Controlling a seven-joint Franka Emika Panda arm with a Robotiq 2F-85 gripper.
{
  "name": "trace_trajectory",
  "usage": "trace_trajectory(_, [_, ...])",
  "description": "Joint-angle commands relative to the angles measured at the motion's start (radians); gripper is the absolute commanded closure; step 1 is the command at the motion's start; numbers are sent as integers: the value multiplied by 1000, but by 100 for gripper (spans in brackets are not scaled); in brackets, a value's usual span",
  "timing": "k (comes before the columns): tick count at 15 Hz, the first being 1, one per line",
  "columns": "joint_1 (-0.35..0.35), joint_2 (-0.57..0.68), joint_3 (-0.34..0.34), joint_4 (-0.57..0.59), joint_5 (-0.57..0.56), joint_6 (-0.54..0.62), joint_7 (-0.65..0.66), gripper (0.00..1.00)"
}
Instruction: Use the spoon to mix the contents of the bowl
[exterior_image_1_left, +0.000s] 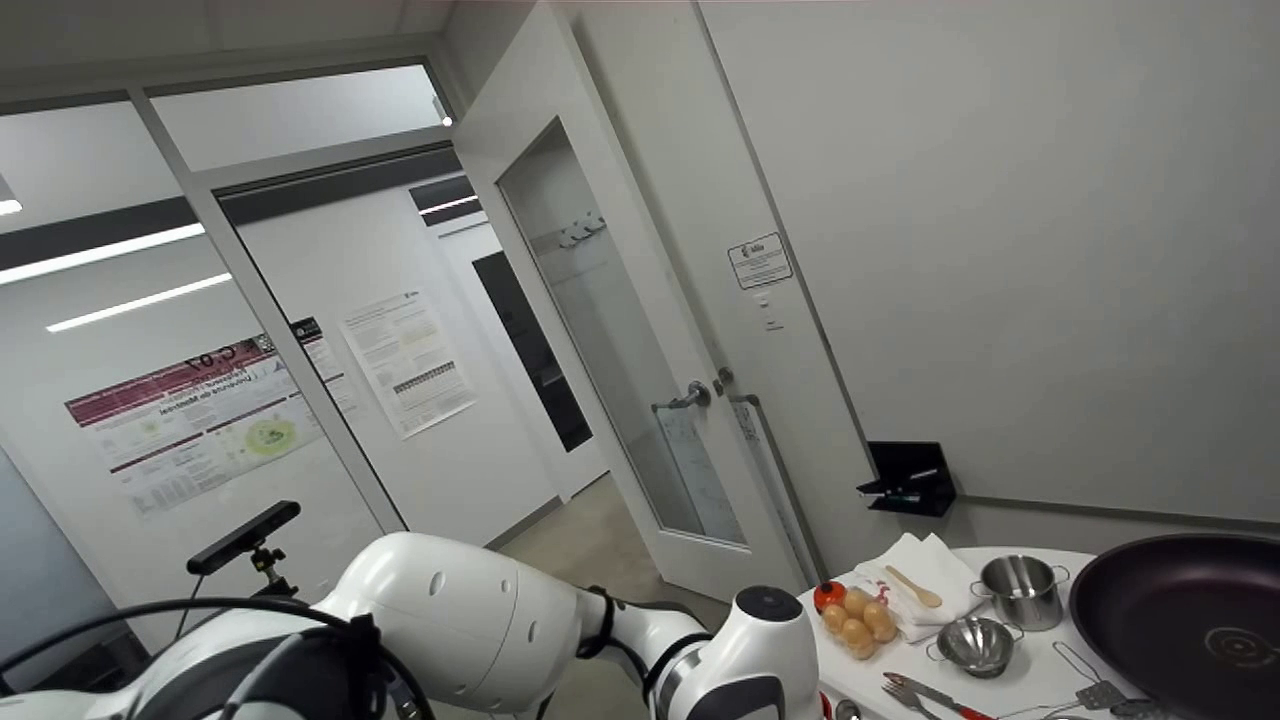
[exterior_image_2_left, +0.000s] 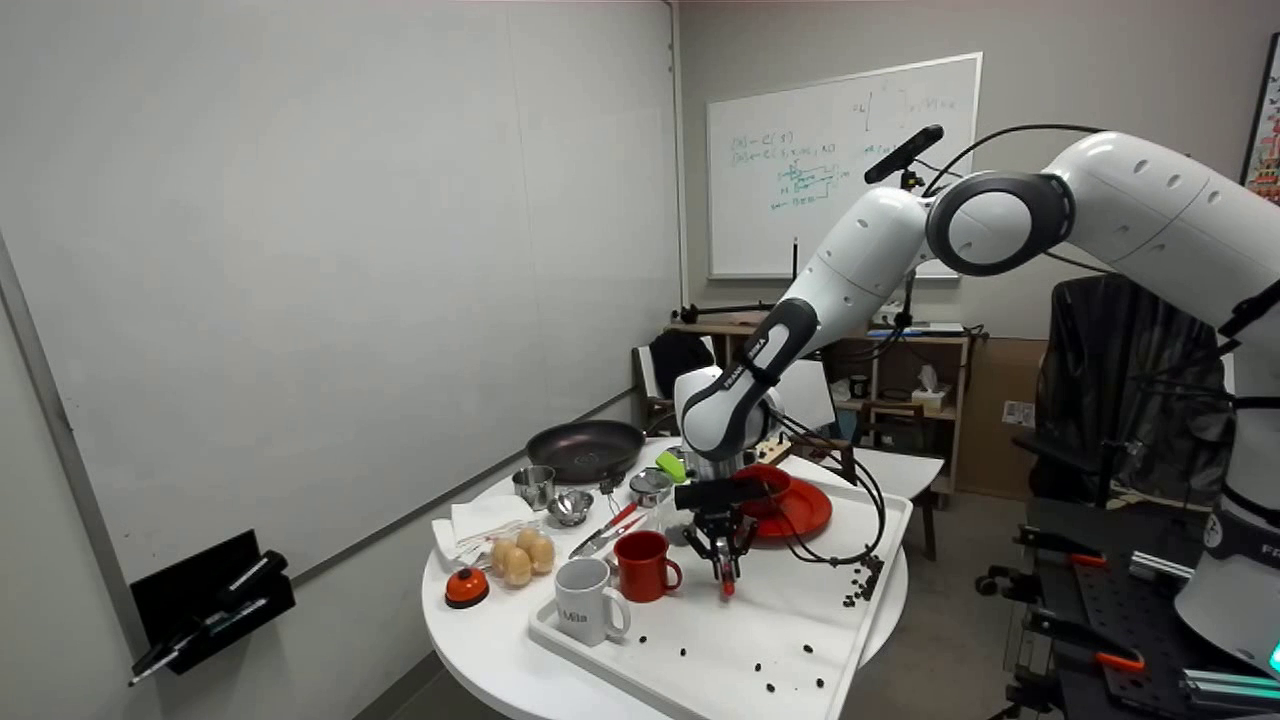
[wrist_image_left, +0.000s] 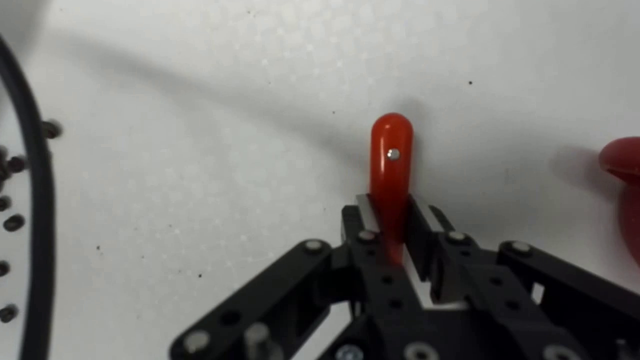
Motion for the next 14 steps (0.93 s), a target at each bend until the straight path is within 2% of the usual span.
trace_trajectory(1, [-16, 62, 8, 89, 14, -47, 20, 94])
trace_trajectory(3, [-15, 73, 9, 104, 14, -50, 26, 94])
trace_trajectory(4, [-16, 76, 11, 111, 16, -57, 28, 62])
trace_trajectory(8, [-26, 65, 14, 119, 24, -73, 32, 33])
trace_trajectory(11, [-46, 7, 15, 78, 40, -102, 32, 12])
trace_trajectory(13, [-69, -52, 18, 30, 54, -108, 6, 1])
trace_trajectory(14, [-81, -82, 20, 9, 62, -108, -5, 0])
